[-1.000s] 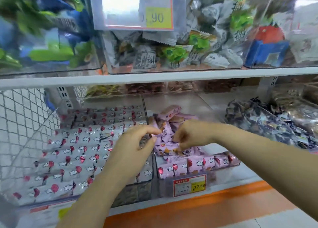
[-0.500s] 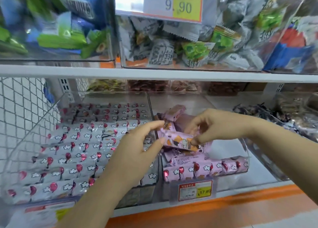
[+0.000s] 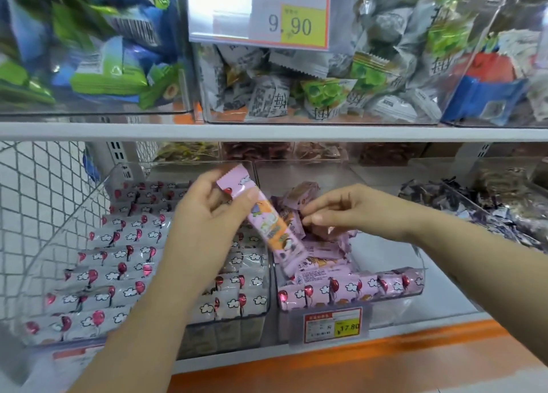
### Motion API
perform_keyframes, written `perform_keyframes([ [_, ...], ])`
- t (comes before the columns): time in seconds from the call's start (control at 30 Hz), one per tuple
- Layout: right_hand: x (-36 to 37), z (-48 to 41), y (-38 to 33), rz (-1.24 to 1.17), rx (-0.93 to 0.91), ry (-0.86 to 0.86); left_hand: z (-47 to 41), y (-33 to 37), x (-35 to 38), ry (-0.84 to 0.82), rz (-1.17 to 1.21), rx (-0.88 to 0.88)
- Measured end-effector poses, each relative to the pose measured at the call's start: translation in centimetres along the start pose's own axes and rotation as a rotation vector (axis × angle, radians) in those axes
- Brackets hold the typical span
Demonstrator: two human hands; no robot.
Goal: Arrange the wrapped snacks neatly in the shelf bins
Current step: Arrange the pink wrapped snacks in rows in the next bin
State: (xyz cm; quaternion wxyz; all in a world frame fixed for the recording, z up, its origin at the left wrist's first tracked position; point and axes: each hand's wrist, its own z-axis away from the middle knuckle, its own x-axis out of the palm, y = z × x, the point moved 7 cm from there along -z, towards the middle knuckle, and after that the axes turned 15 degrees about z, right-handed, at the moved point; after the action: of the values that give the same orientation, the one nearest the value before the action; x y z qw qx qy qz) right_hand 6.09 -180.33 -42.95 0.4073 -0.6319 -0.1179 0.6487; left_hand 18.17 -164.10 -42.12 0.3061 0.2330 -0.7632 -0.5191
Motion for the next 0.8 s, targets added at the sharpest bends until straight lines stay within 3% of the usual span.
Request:
perform_keyframes([
  [0.1, 2.2, -2.3, 1.8, 0.154, 0.072, -0.230, 0.1, 0.2, -1.1, -0.010, -0.016, -0.025],
  [0.2, 4.8, -4.5, 2.2, 0.411, 0.023, -0.362, 0.3, -0.3, -1.5, -0.042, -0.018, -0.066],
  [0.37, 7.6, -6.2, 1.6, 0.769, -0.085, -0.411, 0.5, -0.8, -2.1, -0.081, -0.052, -0.127],
  [0.67, 9.1, -6.7, 1.9, 0.812, -0.137, -0.409, 0.8, -1.5, -2.0, -0.112, -0.110, -0.173],
  [0.8, 6.8, -5.7, 0.8, 0.719, -0.146, -0.338, 0.7, -1.3, -1.7, -0.117, -0.118, -0.147],
])
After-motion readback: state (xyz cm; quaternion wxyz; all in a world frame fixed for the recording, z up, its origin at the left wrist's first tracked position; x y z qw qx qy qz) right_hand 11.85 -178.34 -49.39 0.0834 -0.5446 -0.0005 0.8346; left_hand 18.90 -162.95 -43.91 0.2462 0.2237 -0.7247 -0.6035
